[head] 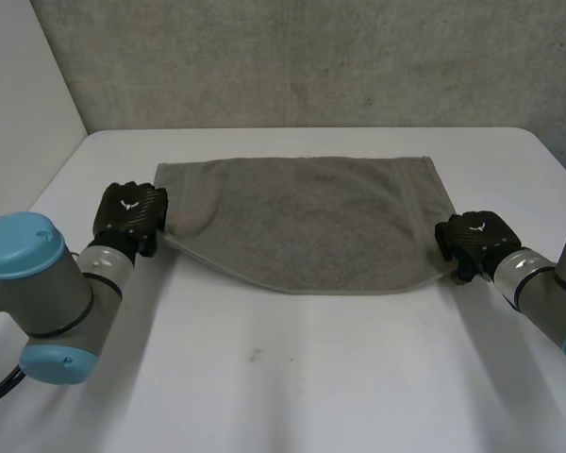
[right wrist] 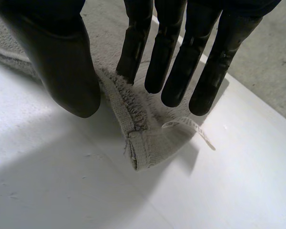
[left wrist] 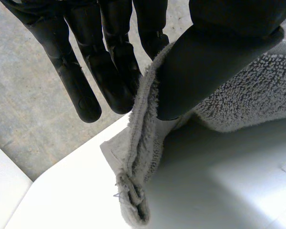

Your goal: Fold the towel.

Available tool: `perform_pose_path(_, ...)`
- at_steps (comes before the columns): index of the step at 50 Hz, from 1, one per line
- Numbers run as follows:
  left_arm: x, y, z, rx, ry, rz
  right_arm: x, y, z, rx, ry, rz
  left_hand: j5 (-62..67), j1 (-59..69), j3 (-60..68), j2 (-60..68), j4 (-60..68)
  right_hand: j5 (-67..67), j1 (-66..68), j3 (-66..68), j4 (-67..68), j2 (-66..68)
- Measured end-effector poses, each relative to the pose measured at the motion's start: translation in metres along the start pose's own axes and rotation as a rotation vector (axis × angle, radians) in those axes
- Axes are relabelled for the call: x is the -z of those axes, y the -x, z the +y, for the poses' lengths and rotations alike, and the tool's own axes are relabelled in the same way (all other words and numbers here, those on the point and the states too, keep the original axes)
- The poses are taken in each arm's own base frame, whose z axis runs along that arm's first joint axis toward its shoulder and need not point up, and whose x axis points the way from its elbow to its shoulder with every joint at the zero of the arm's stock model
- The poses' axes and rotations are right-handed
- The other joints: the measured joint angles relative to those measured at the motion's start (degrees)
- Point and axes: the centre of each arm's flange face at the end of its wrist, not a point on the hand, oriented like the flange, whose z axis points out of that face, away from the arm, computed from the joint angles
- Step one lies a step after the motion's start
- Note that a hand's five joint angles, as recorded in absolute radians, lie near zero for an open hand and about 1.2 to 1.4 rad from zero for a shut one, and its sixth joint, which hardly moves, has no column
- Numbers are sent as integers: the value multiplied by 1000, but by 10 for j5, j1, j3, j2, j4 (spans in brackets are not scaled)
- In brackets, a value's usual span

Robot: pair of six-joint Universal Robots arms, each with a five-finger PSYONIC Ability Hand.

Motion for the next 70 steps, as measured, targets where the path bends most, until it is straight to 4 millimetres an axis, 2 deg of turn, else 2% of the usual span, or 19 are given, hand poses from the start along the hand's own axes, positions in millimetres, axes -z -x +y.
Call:
perform_pose_path(5, 1, 0, 0, 3, 0, 0, -1, -1, 2, 17, -31, 31, 0, 0, 0, 0, 0, 71, 67, 63, 60, 58)
perform_pose_path(7, 1, 0, 0, 3, 2, 0, -2, -3, 3, 27, -41, 52, 0, 0, 0, 0, 0, 218, 221, 209, 206, 215)
perform_pose_path(9, 1, 0, 1, 3, 4, 1, -2, -5, 4, 33, -45, 69, 0, 0, 0, 0, 0, 279, 278, 268, 266, 266)
perform_pose_path(15, 3, -2, 5, -4, 18, 6, -1, -13, 1, 44, -41, 132, 0, 0, 0, 0, 0, 291, 286, 281, 280, 271)
perform_pose_path(21, 16, -3, 8, -30, 50, 16, 19, -18, -13, 78, 0, 165, 0, 0, 0, 0, 0, 291, 286, 281, 280, 271)
perform_pose_path(26, 43, -2, 4, -105, 82, 28, 53, -9, -17, 149, 132, 95, 0, 0, 0, 0, 0, 291, 286, 281, 280, 271)
perform_pose_path(30, 72, -1, -1, -194, 118, 49, 82, 0, -14, 209, 253, 10, 0, 0, 0, 0, 0, 291, 286, 281, 280, 271)
perform_pose_path(31, 86, -1, -4, -233, 135, 62, 95, 2, -12, 234, 299, -22, 0, 0, 0, 0, 0, 291, 286, 281, 280, 271)
perform_pose_path(37, 138, -5, -15, -344, 189, 151, 142, 2, -15, 330, 421, -103, 0, 0, 0, 0, 0, 291, 286, 281, 280, 271)
perform_pose_path(40, 157, -8, -20, -362, 198, 217, 158, -3, -20, 384, 432, -118, 0, 0, 0, 0, 0, 291, 286, 281, 280, 271)
perform_pose_path(43, 160, -7, -25, -355, 186, 257, 158, -9, -24, 407, 400, -102, 0, 0, 0, 0, 0, 291, 286, 281, 280, 271)
perform_pose_path(47, 147, -3, -28, -340, 161, 270, 145, -17, -26, 390, 351, -69, 0, 0, 0, 0, 0, 291, 286, 281, 280, 271)
perform_pose_path(50, 121, 0, -28, -331, 130, 273, 118, -23, -27, 352, 293, -39, 0, 0, 0, 0, 0, 291, 286, 281, 280, 271)
perform_pose_path(55, 69, -2, -23, -337, 71, 264, 73, -18, -34, 320, 208, -3, 0, 0, 0, 0, 0, 291, 286, 281, 280, 271)
perform_pose_path(59, 23, -5, -12, -345, 42, 238, 32, -17, -40, 310, 142, 50, 0, 0, 0, 0, 0, 291, 286, 281, 280, 271)
perform_pose_path(63, -14, -7, -2, -340, 21, 212, -4, -20, -43, 318, 84, 93, 0, 0, 0, 0, 0, 291, 286, 281, 280, 271)
perform_pose_path(70, -56, -9, 8, -291, -20, 182, -47, -24, -47, 344, 15, 142, 0, 0, 0, 0, 0, 291, 286, 281, 280, 271)
